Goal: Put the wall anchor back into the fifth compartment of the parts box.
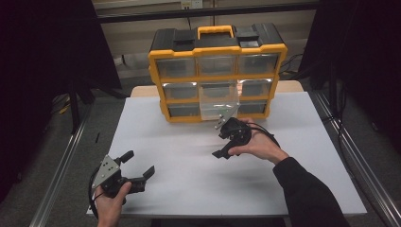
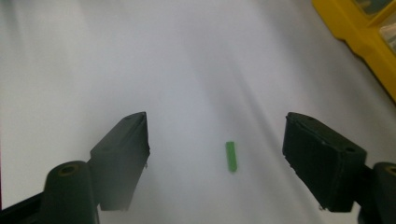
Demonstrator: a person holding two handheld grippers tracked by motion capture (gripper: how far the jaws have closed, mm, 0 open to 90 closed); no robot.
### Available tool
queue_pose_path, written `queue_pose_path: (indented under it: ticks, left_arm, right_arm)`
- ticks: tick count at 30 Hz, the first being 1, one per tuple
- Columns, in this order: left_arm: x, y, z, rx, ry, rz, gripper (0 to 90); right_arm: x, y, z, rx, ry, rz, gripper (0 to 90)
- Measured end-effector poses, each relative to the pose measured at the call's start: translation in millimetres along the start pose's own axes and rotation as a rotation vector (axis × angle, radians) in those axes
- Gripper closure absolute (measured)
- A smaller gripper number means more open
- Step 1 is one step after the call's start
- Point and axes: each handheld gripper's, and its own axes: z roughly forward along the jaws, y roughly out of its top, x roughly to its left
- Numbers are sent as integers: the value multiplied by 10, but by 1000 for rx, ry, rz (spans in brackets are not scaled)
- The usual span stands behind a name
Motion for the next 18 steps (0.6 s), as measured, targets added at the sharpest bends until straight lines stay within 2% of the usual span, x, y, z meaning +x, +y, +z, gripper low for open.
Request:
queue_pose_path:
  ticks: [1, 6, 7, 8, 9, 17, 18]
  left_arm:
    - [-1, 0, 1, -1, 0, -1, 34]
    - [-2, -1, 3, 0, 1, -2, 33]
    - [1, -1, 4, -2, -7, -1, 34]
    - [2, -2, 4, -1, -6, -1, 34]
    - [-7, -4, 10, -9, -4, -14, 34]
    - [8, 0, -2, 5, -7, 9, 33]
    - [-1, 0, 2, 1, 0, 0, 34]
  right_arm:
    - [-5, -1, 22, 3, 3, -11, 233]
    - [-35, -3, 89, 35, 11, -1, 261]
    - [-37, -3, 99, 49, 13, 14, 265]
    - [-51, -9, 116, 57, 19, 6, 274]
    - [-53, -9, 131, 66, 20, 20, 283]
    - [-86, -25, 253, 152, 44, 9, 300]
    - [-79, -21, 262, 159, 43, 26, 303]
